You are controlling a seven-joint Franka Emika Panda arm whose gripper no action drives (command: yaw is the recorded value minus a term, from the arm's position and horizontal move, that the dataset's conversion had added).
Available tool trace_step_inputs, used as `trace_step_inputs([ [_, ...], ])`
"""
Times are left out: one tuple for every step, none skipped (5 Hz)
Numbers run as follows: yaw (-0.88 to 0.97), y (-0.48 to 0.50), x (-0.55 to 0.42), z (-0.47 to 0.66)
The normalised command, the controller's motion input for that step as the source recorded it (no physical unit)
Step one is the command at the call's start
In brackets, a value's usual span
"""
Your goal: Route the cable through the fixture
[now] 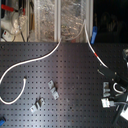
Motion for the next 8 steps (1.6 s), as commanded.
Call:
trace_step_inputs([
  [-0.01, 0.036, -0.065, 0.0],
  [0.0, 0.0, 0.0, 0.02],
  [-0.1, 0.347, 0.192, 0.19],
  [0.0, 0.44, 0.236, 0.24],
  [0.0, 0.459, 0.203, 0.23],
  [0.0, 0.477, 0.169, 0.26],
  [0.08, 0.438, -0.082, 0.28],
  [0.0, 0.22, -0.174, 0.44],
])
